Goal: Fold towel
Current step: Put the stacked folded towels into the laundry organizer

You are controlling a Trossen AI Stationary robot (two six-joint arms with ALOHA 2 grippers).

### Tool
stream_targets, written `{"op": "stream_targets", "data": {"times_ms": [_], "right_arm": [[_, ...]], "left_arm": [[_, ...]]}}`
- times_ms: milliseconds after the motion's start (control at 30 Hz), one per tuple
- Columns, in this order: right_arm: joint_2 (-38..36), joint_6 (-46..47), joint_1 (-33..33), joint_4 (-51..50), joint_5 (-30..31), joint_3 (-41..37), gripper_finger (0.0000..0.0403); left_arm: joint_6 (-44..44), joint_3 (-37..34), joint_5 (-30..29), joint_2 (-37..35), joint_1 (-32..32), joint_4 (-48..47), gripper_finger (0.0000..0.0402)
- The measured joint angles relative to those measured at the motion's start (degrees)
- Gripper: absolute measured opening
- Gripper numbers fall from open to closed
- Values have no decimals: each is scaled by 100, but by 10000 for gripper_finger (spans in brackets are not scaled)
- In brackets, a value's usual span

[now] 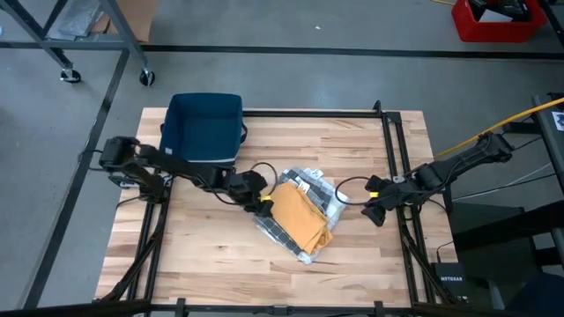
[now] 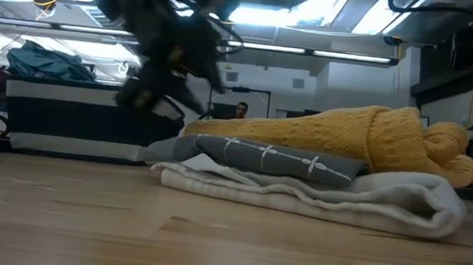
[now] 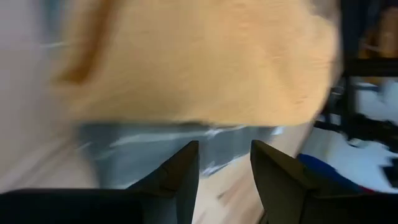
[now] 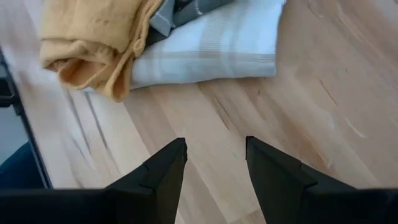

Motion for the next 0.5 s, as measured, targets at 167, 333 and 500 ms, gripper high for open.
{"op": "stream_targets", "data": {"times_ms": [167, 333, 500], "right_arm": [[-130, -165, 0, -11, -32, 0, 177], [-129, -169, 0, -17, 96, 0, 177], [-129, -89, 0, -16, 669, 0, 177]], "left_arm": [[-217, 0, -884, -657, -383, -1445, 135], [-1445, -2, -1976, -600, -1169, -2009, 135], [-2859, -2, -2078, -281, -1695, -1927, 135]]}}
